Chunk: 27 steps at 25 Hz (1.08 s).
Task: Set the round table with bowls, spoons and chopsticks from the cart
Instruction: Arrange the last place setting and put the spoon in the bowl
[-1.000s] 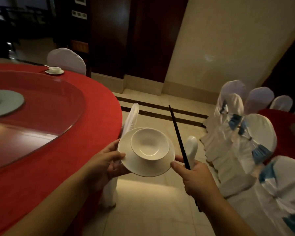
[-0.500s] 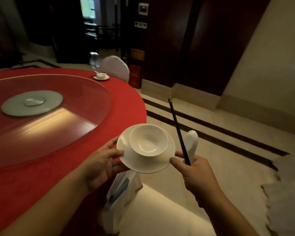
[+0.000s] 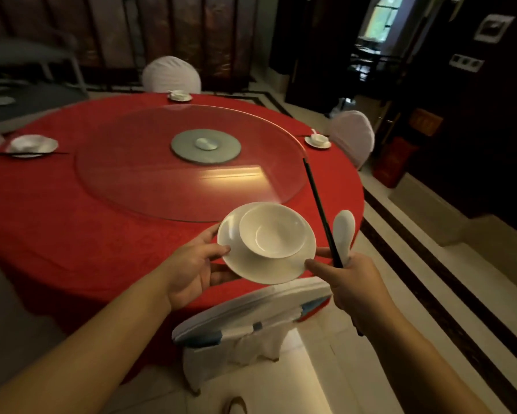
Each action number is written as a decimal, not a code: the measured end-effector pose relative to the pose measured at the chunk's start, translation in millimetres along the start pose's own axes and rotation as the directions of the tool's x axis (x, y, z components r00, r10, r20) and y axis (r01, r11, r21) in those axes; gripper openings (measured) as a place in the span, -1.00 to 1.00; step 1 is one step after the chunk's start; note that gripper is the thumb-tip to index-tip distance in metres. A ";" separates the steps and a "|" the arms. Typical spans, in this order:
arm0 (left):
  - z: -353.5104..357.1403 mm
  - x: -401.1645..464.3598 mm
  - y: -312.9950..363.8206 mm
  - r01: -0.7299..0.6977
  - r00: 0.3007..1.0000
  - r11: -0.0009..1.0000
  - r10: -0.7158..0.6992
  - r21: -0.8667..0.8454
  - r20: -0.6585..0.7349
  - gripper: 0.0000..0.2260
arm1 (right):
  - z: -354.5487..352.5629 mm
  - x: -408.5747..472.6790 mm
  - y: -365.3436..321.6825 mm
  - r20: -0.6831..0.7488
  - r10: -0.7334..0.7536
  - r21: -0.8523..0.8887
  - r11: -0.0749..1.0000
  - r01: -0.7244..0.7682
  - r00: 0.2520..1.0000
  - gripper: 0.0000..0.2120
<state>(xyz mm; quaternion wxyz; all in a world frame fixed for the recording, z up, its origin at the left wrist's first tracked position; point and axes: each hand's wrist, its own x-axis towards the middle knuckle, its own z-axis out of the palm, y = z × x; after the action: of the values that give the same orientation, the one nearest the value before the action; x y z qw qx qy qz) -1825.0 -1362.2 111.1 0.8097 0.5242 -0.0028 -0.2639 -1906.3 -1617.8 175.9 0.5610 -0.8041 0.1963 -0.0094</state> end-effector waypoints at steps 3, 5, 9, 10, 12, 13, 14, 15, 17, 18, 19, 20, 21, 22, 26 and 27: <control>-12.6 45.5 -5.5 -0.020 0.997 0.999 0.018 -0.027 -0.075 -0.53 | 2.4 72.1 7.6 0.079 -0.043 -0.074 0.996 0.049 0.996 -0.79; -20.9 79.1 -14.1 -0.009 0.992 0.999 0.003 -0.042 -0.130 -0.49 | 7.0 122.1 13.4 0.117 -0.051 -0.118 0.991 0.065 0.992 -0.80; -31.8 128.0 -38.2 0.042 0.967 0.995 -0.065 -0.096 -0.245 -0.43 | 22.0 198.5 33.0 0.198 -0.003 -0.173 0.984 0.038 0.980 -0.81; -34.7 136.9 -45.4 0.062 0.958 0.993 -0.088 -0.102 -0.274 -0.42 | 26.9 214.6 40.7 0.219 0.009 -0.200 0.979 0.036 0.976 -0.80; -39.0 152.1 -58.5 0.097 0.933 0.988 -0.133 -0.122 -0.334 -0.41 | 36.9 242.0 57.7 0.261 0.041 -0.247 0.969 0.026 0.964 -0.78; -41.4 158.0 -65.5 0.116 0.919 0.984 -0.159 -0.138 -0.362 -0.41 | 42.0 254.6 66.9 0.282 0.063 -0.271 0.963 0.016 0.957 -0.76; -43.7 162.2 -72.3 0.133 0.906 0.980 -0.180 -0.147 -0.382 -0.41 | 46.7 264.5 74.5 0.297 0.080 -0.288 0.958 0.010 0.951 -0.76; -46.5 167.4 -78.6 0.146 0.894 0.978 -0.194 -0.148 -0.403 -0.41 | 52.3 275.4 81.7 0.316 0.093 -0.299 0.954 0.006 0.944 -0.76; -50.3 176.4 -88.9 0.172 0.869 0.976 -0.214 -0.132 -0.446 -0.42 | 62.6 295.1 95.8 0.356 0.110 -0.330 0.944 0.014 0.928 -0.77; -50.9 180.0 -91.2 0.184 0.858 0.975 -0.221 -0.125 -0.464 -0.42 | 67.3 303.4 101.7 0.366 0.117 -0.342 0.940 0.017 0.923 -0.77; -50.8 183.2 -92.7 0.193 0.843 0.974 -0.227 -0.120 -0.487 -0.43 | 71.9 310.7 107.2 0.374 0.124 -0.353 0.936 0.017 0.919 -0.76; -50.8 186.3 -93.5 0.200 0.826 0.973 -0.231 -0.115 -0.514 -0.43 | 76.7 317.2 112.3 0.388 0.133 -0.364 0.931 0.019 0.912 -0.76; -51.8 189.4 -93.9 0.207 0.811 0.972 -0.234 -0.111 -0.537 -0.43 | 81.9 323.1 116.9 0.402 0.144 -0.371 0.928 0.017 0.904 -0.76; -53.2 192.5 -94.9 0.214 0.798 0.971 -0.239 -0.111 -0.554 -0.43 | 86.8 328.0 121.3 0.412 0.155 -0.375 0.927 0.012 0.898 -0.76; -68.6 207.0 -106.8 0.249 0.749 0.962 -0.266 -0.113 -0.606 -0.42 | 108.0 344.8 141.5 0.412 0.184 -0.411 0.912 0.002 0.892 -0.75; -71.3 210.1 -110.4 0.256 0.740 0.959 -0.274 -0.119 -0.615 -0.41 | 111.7 347.1 146.6 0.408 0.194 -0.425 0.905 -0.002 0.892 -0.75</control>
<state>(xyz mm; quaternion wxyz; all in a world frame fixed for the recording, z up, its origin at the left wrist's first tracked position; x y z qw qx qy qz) -1671.0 -1426.5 -72.0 0.7256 0.5658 0.3440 -0.1873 -1604.5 -1673.7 -69.5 0.4074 -0.8741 0.1029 0.2435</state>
